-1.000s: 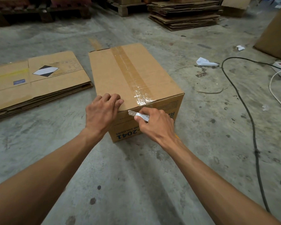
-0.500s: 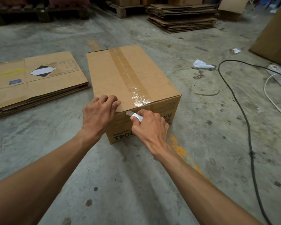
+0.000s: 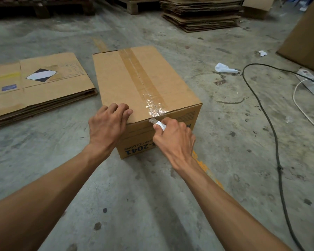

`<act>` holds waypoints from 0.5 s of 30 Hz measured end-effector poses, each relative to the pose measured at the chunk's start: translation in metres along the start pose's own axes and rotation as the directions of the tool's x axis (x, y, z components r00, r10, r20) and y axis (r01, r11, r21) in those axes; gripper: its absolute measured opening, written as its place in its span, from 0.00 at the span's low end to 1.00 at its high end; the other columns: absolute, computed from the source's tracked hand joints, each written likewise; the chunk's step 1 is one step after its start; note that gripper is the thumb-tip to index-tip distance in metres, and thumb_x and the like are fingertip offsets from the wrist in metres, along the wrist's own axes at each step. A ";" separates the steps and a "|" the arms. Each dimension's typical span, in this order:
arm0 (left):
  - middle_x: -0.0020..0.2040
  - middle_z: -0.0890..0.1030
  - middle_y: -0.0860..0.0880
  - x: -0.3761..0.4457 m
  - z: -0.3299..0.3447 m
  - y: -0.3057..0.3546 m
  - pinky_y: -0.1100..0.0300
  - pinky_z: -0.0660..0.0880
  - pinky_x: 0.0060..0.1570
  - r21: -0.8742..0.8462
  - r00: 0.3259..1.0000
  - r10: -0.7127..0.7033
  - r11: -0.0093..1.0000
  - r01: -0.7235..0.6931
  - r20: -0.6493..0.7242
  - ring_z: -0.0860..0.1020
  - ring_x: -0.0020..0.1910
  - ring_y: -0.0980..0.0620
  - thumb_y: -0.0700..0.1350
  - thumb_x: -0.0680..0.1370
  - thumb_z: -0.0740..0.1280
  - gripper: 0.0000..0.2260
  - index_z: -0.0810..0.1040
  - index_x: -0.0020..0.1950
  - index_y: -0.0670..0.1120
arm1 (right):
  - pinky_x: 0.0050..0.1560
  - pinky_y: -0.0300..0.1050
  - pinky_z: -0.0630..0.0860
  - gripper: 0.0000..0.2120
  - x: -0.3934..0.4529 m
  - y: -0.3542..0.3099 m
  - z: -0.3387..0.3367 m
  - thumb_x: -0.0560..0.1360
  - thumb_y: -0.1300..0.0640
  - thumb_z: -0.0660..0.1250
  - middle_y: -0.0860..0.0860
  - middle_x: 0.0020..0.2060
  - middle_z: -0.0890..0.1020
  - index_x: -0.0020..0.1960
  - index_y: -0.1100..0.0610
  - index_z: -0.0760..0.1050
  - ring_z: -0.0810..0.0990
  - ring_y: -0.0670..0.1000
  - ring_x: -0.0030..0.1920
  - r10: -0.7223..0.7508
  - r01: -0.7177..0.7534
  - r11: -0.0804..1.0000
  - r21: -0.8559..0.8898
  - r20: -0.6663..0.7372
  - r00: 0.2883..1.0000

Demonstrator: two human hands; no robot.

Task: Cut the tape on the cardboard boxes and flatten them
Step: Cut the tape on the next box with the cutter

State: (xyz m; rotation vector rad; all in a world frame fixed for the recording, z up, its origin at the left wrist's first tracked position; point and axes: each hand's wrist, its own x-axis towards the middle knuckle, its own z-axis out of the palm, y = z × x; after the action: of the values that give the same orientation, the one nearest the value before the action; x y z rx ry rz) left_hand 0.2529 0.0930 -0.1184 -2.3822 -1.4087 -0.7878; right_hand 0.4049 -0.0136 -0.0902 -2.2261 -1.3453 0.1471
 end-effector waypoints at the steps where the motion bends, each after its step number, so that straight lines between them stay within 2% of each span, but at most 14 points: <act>1: 0.43 0.80 0.50 0.000 0.000 0.000 0.58 0.62 0.28 -0.001 1.000 -0.001 1.000 0.001 -0.001 0.77 0.40 0.46 0.58 0.85 0.49 0.20 0.78 0.53 0.51 | 0.43 0.49 0.65 0.16 0.001 -0.002 0.000 0.78 0.45 0.62 0.57 0.49 0.83 0.58 0.53 0.79 0.80 0.62 0.52 0.004 -0.004 1.000 0.003 0.013 1.000; 5: 0.44 0.80 0.49 -0.001 0.000 -0.001 0.57 0.66 0.28 -0.010 1.000 0.003 1.000 -0.003 0.004 0.77 0.41 0.46 0.58 0.85 0.48 0.21 0.78 0.53 0.50 | 0.44 0.49 0.65 0.15 0.004 -0.010 0.001 0.78 0.45 0.63 0.56 0.51 0.83 0.57 0.53 0.79 0.79 0.63 0.54 0.061 -0.065 0.995 0.071 0.058 0.996; 9: 0.45 0.80 0.50 -0.001 -0.002 0.001 0.57 0.67 0.28 -0.008 1.000 -0.003 1.000 0.003 0.008 0.76 0.42 0.47 0.58 0.85 0.49 0.20 0.78 0.54 0.51 | 0.43 0.50 0.64 0.16 0.004 -0.006 0.001 0.79 0.44 0.60 0.57 0.51 0.82 0.57 0.54 0.78 0.79 0.63 0.54 0.023 -0.022 1.000 -0.012 0.053 0.998; 15: 0.46 0.80 0.49 -0.002 -0.003 0.002 0.56 0.69 0.28 -0.022 0.999 -0.025 0.999 0.025 0.022 0.76 0.43 0.47 0.57 0.85 0.50 0.18 0.77 0.55 0.51 | 0.44 0.50 0.65 0.15 0.006 -0.007 -0.001 0.79 0.45 0.61 0.57 0.50 0.82 0.55 0.55 0.79 0.79 0.63 0.53 0.040 -0.040 0.999 0.005 0.041 0.998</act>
State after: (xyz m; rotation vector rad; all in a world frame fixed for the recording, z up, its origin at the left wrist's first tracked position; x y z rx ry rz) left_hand 0.2528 0.0888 -0.1173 -2.4013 -1.4487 -0.7898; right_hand 0.4021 -0.0065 -0.0852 -2.2574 -1.3208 0.2110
